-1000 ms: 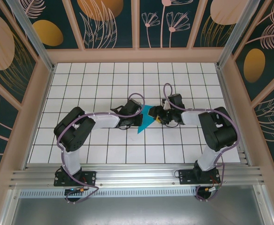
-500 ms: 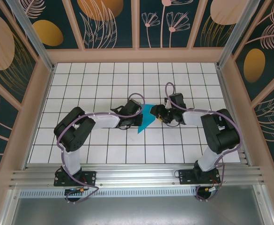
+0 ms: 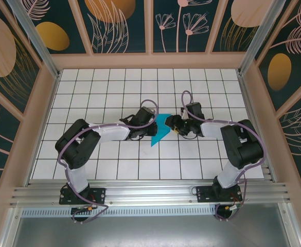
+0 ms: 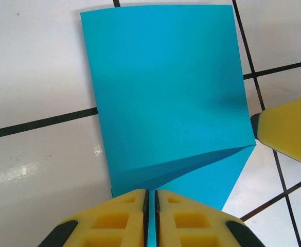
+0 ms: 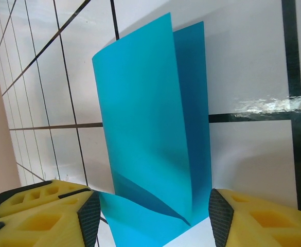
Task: Fold a paper plane with a square sheet of paper (pick it up from the middle)
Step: Fourth fold the wing at the center of the table.
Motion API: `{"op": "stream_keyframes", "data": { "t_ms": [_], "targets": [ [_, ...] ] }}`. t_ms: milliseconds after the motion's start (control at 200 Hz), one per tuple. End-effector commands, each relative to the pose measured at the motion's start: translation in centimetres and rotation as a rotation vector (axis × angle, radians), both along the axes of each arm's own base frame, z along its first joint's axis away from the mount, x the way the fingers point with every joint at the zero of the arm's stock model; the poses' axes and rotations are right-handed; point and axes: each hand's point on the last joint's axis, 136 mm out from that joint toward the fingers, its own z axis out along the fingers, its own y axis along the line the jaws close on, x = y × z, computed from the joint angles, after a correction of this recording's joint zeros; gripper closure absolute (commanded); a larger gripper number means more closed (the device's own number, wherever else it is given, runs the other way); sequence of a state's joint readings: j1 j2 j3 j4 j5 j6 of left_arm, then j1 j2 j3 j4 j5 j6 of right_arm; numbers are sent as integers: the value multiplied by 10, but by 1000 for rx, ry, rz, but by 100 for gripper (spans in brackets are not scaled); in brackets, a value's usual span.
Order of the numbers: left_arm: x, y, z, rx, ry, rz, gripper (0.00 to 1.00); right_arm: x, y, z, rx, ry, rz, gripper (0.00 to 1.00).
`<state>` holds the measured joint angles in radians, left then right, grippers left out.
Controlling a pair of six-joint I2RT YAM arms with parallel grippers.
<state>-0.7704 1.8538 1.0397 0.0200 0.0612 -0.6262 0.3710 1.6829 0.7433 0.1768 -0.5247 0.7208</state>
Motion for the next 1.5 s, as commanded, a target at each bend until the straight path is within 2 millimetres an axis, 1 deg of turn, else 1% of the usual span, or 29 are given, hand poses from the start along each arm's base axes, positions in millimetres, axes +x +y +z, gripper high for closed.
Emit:
{"op": "stream_keyframes", "data": {
  "t_ms": [0,85,165,350,460,681,851,981,1131,1256,1426,1496],
  "targets": [
    [7,3,5,2,-25,18,85,-5,3,-4,24,26,11,39],
    [7,2,1,6,-16,18,86,-6,10,-2,53,29,40,39],
    [7,2,3,1,-19,19,86,-6,17,-2,78,31,64,39],
    [8,4,8,3,-31,26,86,-4,22,1,90,23,73,40],
    [8,6,8,17,-35,30,87,-4,17,2,66,18,53,40],
    [11,14,-2,71,-30,47,89,-6,1,4,-3,1,-9,38],
    [13,15,-6,74,-23,56,89,-10,-2,1,-1,16,-26,37],
    [16,17,-8,78,-18,62,90,-11,7,-1,39,40,-1,37],
    [15,17,-11,81,-11,56,90,-8,18,5,83,27,25,38],
    [15,17,-14,86,-7,51,90,-6,23,5,97,32,39,38],
    [15,20,-18,101,-4,57,90,-4,21,7,90,30,24,38],
    [15,20,-18,104,-3,58,91,-5,24,8,103,28,37,38]
  ]
}}
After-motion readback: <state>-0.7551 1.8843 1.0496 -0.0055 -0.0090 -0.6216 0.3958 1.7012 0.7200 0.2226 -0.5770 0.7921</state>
